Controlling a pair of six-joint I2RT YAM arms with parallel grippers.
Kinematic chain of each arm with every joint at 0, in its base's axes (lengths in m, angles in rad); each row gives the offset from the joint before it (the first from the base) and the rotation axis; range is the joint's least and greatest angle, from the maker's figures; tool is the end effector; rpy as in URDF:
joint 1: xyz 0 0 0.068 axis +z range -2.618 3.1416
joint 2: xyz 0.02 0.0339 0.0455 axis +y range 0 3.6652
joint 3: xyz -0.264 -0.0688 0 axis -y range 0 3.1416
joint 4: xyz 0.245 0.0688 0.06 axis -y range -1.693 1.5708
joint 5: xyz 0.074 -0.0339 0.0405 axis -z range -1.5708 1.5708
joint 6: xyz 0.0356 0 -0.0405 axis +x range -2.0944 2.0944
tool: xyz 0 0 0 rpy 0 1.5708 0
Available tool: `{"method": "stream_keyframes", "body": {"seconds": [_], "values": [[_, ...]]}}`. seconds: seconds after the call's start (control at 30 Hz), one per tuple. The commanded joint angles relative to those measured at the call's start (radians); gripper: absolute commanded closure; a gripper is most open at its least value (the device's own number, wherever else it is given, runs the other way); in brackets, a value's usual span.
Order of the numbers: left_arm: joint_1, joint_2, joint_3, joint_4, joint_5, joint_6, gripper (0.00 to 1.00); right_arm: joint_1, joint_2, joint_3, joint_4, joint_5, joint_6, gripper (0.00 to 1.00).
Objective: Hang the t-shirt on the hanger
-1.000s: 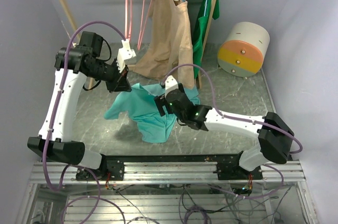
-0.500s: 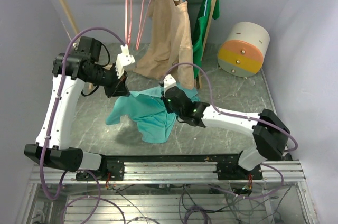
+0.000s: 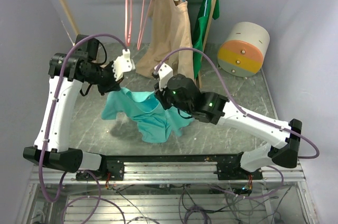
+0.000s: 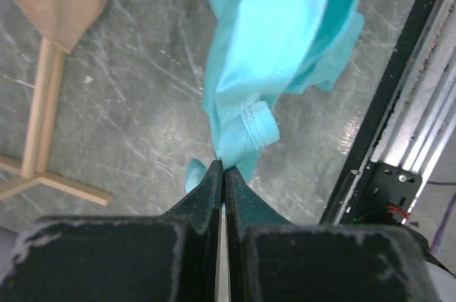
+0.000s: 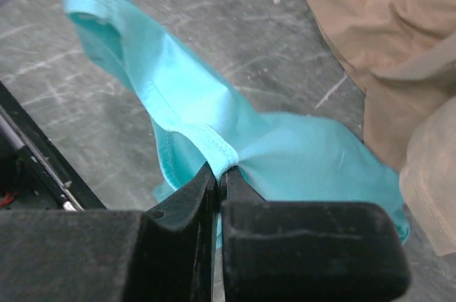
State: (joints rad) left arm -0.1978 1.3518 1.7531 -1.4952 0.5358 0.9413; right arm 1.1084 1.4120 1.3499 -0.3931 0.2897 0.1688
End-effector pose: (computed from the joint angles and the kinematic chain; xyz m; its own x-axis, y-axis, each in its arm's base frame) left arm 0.2050 -0.0596 0.4292 -0.1905 0.7471 -0.6369 0.9389 0.3281 0.1040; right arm 0.1535 0.2851 0.3713 -0.3182 -0.2775 -0.9065 -0.6997 0.7139 0.0271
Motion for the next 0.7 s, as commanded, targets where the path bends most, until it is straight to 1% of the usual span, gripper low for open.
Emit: {"method": "stream_keyframes", "body": {"seconds": [0.0,0.1,0.17,0.27,0.33,0.4,0.47,0.53,0.67], "values": [[0.004,0.045,0.088,0.007,0.017,0.011,0.92,0.015,0.017,0.127,-0.145,0.018,-0.038,1.00],[0.003,0.092,0.124,0.073,0.085,-0.073,0.92,-0.015,0.013,0.164,-0.208,0.077,-0.053,1.00],[0.003,0.116,0.154,0.105,0.131,-0.119,0.92,-0.088,-0.005,0.144,-0.242,0.050,-0.046,1.00],[0.002,0.181,0.202,0.093,0.196,-0.164,0.92,-0.214,-0.076,0.036,-0.242,-0.016,-0.037,1.00],[0.001,0.204,0.198,0.070,0.217,-0.165,0.93,-0.287,-0.107,-0.034,-0.255,-0.042,-0.039,1.00],[0.001,0.196,0.145,0.086,0.226,-0.176,0.93,-0.335,-0.131,-0.101,-0.257,-0.057,-0.038,1.00],[0.000,0.168,0.067,0.129,0.240,-0.200,0.93,-0.347,-0.149,-0.146,-0.245,-0.079,-0.028,1.00],[-0.003,0.137,-0.019,0.193,0.258,-0.249,0.93,-0.347,-0.155,-0.161,-0.237,-0.120,-0.009,1.00],[-0.014,0.098,-0.127,0.277,0.262,-0.304,0.92,-0.348,-0.161,-0.153,-0.211,-0.157,0.015,0.97]]}}
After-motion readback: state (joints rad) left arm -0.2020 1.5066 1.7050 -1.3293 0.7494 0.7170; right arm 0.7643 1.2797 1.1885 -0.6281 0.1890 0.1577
